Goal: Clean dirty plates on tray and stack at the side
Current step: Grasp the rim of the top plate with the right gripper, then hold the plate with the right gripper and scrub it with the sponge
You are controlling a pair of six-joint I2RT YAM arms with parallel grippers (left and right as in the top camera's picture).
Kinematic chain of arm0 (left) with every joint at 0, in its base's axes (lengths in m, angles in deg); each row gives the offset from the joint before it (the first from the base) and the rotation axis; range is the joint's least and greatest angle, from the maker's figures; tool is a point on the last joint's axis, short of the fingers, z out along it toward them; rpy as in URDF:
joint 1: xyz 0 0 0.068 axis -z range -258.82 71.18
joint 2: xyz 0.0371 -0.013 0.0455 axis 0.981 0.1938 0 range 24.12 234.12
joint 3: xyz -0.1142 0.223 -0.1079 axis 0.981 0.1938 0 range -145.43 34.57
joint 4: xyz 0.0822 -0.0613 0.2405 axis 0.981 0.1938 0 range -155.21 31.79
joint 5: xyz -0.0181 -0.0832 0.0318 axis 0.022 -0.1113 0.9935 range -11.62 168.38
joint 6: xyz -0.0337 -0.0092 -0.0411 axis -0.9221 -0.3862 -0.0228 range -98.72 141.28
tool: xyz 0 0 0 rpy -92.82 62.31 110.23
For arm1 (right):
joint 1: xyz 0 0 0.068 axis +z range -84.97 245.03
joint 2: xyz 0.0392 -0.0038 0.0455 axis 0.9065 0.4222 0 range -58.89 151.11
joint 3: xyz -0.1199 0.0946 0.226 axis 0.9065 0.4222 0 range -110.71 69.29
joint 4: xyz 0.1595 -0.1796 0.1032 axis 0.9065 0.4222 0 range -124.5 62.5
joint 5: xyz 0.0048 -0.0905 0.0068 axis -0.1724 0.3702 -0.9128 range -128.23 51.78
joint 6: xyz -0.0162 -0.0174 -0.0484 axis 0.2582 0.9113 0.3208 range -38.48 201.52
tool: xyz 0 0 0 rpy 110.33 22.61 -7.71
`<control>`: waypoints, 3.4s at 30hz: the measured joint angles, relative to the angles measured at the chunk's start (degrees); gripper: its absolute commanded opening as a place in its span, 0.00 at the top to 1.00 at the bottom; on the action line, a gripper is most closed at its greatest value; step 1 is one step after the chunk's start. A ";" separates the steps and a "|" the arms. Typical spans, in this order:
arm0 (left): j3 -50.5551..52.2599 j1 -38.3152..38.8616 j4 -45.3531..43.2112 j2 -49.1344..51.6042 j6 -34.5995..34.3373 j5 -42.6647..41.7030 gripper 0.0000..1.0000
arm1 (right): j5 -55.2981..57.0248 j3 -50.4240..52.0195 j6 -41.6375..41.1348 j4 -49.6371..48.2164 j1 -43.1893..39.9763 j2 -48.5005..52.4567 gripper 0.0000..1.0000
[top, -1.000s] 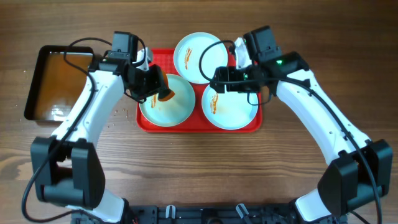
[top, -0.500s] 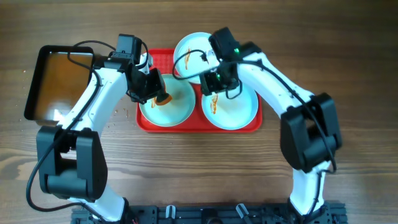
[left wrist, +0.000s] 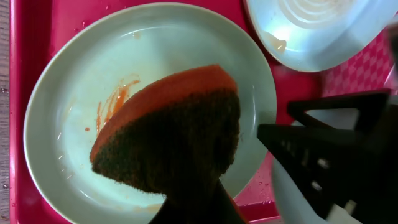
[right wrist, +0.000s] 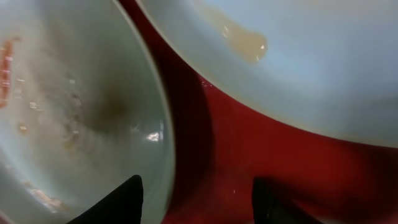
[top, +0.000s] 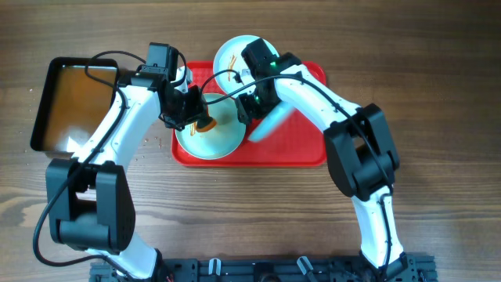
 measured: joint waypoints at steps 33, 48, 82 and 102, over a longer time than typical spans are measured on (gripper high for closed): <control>0.17 3.93 -4.42 6.23 0.02 0.20 0.82 | 1.81 0.26 -0.96 -1.38 1.75 1.03 0.95; -0.07 4.35 -3.63 9.64 -0.31 0.22 0.50 | 1.81 0.26 -2.56 -1.22 1.75 1.03 0.95; 2.10 5.27 -5.99 6.86 -0.39 3.06 0.67 | 1.84 0.26 -4.83 -0.85 1.66 1.03 0.96; 3.32 5.38 -9.77 10.01 -1.68 1.11 0.96 | 1.86 0.26 -5.51 -0.83 1.66 1.03 0.96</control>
